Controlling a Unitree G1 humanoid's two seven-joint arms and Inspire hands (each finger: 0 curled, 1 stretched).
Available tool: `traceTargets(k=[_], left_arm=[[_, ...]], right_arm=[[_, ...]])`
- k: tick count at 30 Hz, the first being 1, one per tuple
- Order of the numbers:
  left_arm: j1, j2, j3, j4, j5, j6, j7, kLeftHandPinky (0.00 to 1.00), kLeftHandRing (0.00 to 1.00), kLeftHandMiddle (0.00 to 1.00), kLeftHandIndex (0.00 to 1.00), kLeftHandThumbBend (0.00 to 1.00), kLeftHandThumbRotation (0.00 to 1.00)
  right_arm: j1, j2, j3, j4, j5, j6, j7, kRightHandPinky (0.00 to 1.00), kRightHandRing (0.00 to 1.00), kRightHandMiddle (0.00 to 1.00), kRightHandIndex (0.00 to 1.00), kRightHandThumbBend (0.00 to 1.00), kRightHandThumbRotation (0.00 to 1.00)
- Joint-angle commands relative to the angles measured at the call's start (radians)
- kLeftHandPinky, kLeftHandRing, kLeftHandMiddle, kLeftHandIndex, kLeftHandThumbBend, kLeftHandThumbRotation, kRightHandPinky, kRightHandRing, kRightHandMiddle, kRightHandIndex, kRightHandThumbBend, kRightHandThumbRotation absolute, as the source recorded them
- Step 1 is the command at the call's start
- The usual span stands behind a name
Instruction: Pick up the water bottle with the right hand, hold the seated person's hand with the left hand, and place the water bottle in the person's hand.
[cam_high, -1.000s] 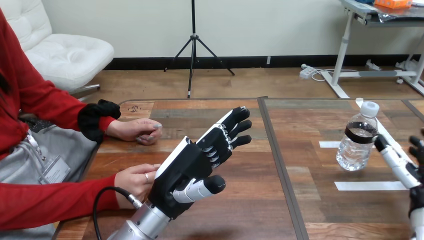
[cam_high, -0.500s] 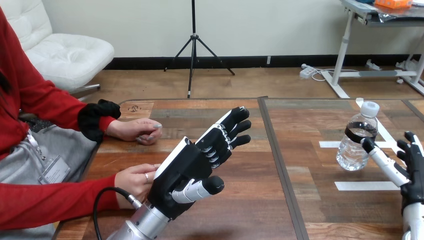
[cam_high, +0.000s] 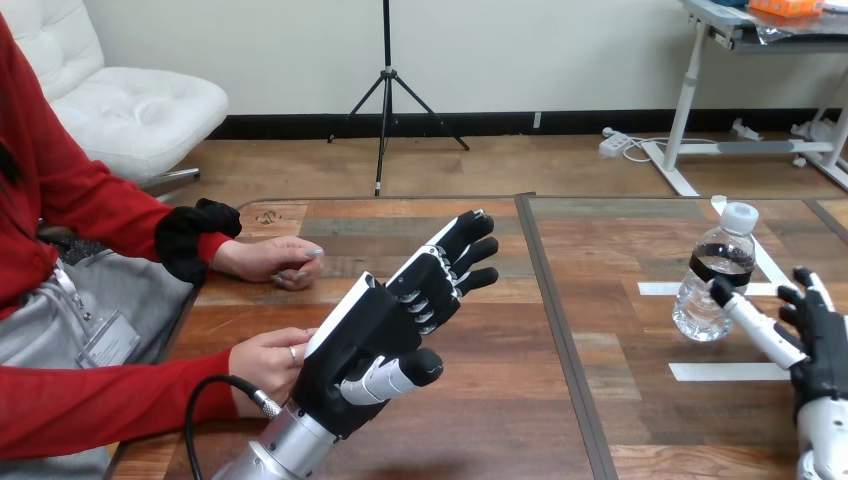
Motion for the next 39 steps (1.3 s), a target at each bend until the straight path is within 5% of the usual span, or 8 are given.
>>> traceTargets(k=[1, 39], left_arm=[[-0.057, -0.002, 0.013, -0.018, -0.015, -0.008, -0.006, 0.91, 0.97, 0.98, 0.97, 1.00, 0.67], [-0.044, 0.006, 0.031, -0.045, -0.071, -0.010, -0.056, 0.92, 0.97, 0.98, 0.96, 1.00, 0.63]], right_arm=[[-0.095, -0.031, 0.033, 0.009, -0.024, 0.017, -0.009, 0.79, 0.91, 0.91, 0.96, 1.00, 0.54], [-0.139, -0.035, 0.092, 0.037, -0.053, 0.030, 0.013, 0.76, 0.88, 0.91, 0.97, 1.00, 0.54]])
